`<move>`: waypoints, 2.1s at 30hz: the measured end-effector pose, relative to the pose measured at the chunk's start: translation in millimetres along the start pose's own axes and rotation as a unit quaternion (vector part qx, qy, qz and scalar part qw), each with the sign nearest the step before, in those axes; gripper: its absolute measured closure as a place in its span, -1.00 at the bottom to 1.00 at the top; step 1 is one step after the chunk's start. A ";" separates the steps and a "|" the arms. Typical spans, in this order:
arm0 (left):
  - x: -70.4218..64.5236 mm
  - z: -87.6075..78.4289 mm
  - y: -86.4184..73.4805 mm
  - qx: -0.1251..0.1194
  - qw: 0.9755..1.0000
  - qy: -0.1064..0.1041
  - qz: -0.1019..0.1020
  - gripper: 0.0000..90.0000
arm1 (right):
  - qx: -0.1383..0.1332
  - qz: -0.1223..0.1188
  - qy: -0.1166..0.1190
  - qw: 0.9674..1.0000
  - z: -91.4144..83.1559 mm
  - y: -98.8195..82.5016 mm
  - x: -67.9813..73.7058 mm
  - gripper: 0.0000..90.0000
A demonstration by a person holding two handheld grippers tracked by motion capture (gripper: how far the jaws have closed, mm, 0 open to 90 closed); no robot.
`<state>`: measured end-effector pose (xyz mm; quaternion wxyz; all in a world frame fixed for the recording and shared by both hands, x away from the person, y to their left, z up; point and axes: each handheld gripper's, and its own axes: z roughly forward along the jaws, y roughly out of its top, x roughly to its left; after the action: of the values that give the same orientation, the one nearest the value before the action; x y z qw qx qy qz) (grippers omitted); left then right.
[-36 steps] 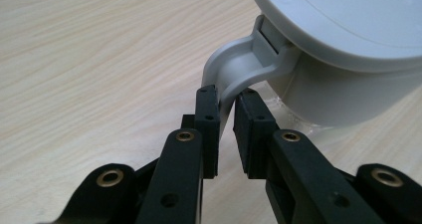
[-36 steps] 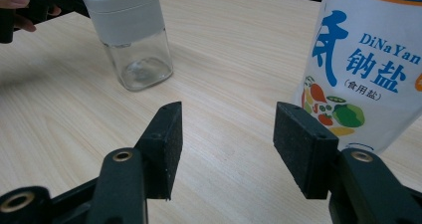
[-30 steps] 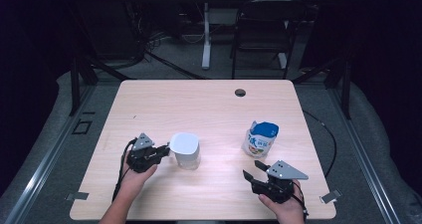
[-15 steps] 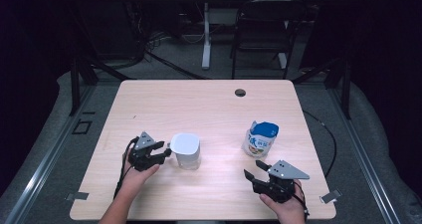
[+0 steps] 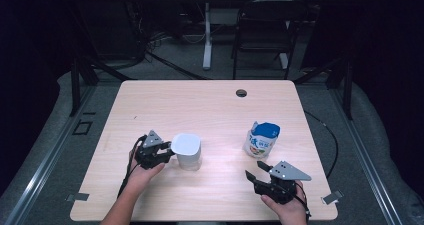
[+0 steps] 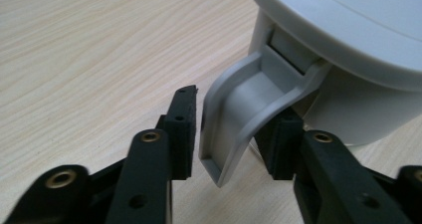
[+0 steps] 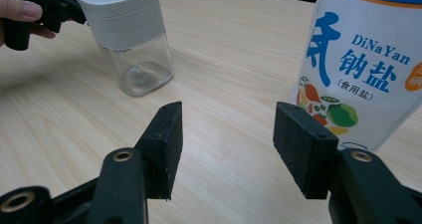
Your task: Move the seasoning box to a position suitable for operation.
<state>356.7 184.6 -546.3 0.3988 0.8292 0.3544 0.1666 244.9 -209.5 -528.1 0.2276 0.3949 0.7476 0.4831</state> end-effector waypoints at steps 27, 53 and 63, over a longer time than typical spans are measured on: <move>-18.8 -11.2 -8.3 0.007 1.000 0.020 0.017 0.57 | -0.001 -0.004 0.006 1.000 1.1 0.0 3.9 0.00; -49.4 -30.0 -23.1 0.010 1.000 0.017 0.013 0.58 | 0.005 -0.010 0.013 1.000 4.5 -1.0 8.3 0.00; -66.3 -37.8 -25.9 0.018 1.000 0.023 0.006 0.58 | 0.004 -0.010 0.015 1.000 5.3 -1.4 10.2 0.00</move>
<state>277.8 168.5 -542.4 0.3749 0.8344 0.3610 0.1816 242.2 -198.7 -531.2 0.2196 0.3810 0.7568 0.4836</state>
